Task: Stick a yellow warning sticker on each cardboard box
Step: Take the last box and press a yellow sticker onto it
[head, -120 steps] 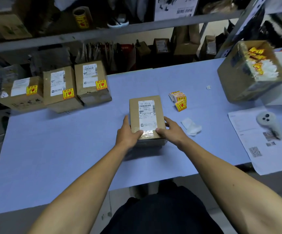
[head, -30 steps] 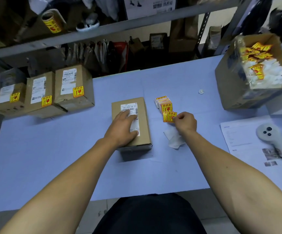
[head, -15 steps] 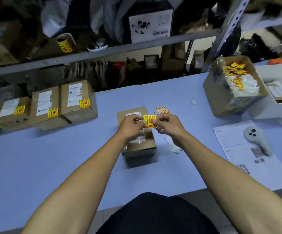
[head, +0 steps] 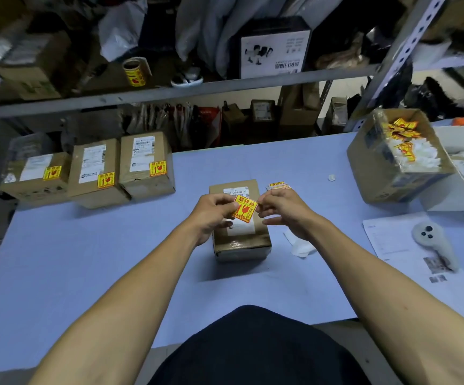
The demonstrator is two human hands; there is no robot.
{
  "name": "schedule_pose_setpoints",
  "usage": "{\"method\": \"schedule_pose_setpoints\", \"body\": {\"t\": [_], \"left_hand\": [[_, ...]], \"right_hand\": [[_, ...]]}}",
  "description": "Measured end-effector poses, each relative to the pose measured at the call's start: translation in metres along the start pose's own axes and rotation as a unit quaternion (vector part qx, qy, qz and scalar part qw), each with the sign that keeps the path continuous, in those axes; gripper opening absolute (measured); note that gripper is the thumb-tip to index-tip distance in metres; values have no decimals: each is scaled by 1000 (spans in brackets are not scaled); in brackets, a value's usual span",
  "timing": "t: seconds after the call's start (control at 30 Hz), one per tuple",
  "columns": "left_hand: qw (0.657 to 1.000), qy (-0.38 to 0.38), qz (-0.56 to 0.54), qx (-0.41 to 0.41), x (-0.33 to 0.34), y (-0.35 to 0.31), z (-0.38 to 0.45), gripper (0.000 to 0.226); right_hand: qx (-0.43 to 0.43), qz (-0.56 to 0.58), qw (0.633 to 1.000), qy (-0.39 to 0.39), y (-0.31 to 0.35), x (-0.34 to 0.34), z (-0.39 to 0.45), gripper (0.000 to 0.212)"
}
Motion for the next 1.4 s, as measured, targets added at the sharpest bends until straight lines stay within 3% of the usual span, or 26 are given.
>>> {"method": "schedule_pose_setpoints", "body": {"t": [0.43, 0.93, 1.07, 1.13, 1.4], "left_hand": [[1000, -4, -5, 8, -14, -4, 1, 23], [1000, -27, 10, 13, -7, -4, 0, 19], [978, -108, 131, 121, -8, -17, -5, 22], [960, -115, 177, 183, -2, -27, -12, 11], [960, -81, 165, 213, 8, -30, -14, 11]], "right_hand": [[17, 12, 998, 65, -1, 15, 1, 12], [-8, 31, 998, 61, -3, 14, -2, 10], [-22, 27, 999, 38, -2, 15, -1, 12], [-31, 16, 999, 25, -1, 14, 0, 13], [-57, 6, 998, 16, 2, 13, 1, 16]]}}
Point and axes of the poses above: each hand's wrist, its own z-axis towards the middle knuckle, its own x-axis out of the palm, y = z × x, the point moved 7 cm from there along z, towards the middle knuckle, and after that the axes turned 3 degrees about y, right-handed, at the moved point
